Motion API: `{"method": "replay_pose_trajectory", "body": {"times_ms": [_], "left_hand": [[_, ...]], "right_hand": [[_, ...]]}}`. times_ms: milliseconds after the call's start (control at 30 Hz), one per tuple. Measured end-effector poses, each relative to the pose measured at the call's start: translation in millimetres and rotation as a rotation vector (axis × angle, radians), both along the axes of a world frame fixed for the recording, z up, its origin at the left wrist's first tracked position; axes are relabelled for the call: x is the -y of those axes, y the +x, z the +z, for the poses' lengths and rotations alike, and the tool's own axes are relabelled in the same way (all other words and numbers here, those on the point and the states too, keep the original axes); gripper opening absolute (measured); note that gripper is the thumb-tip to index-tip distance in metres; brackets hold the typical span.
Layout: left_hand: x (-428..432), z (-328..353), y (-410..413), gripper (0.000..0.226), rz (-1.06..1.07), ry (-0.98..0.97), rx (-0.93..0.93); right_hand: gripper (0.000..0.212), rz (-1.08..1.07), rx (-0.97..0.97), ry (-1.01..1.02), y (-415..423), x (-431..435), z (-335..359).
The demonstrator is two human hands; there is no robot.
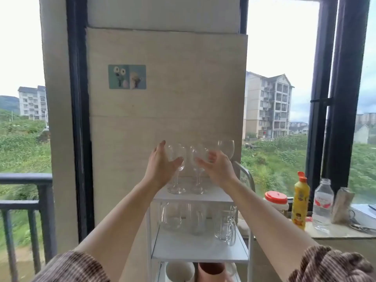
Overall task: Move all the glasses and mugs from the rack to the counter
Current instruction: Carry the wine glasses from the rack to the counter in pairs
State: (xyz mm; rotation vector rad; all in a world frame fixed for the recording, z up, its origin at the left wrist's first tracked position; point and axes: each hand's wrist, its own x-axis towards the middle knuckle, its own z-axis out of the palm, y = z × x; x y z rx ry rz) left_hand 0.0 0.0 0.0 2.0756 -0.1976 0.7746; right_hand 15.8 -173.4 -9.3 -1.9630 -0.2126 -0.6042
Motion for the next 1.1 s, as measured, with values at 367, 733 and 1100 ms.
{"method": "replay_pose_trajectory", "body": {"times_ms": [367,733,1100], "left_hand": [[-4.5,1.5,33.4,0.078,-0.145,-0.308,-0.087],[-13.8,-4.4,26.9,0.065,-0.265,-0.352,-0.025],[41.8,4.3,-31.6,0.050,-0.739,-0.339,0.018]], "right_hand": [[0.077,0.089,-0.031,0.175,29.7,1.8,1.8],[0.069,0.188,0.002,0.219,12.7,23.3,2.7],[0.032,0.387,0.146,0.305,-81.4,116.3,26.2]]}}
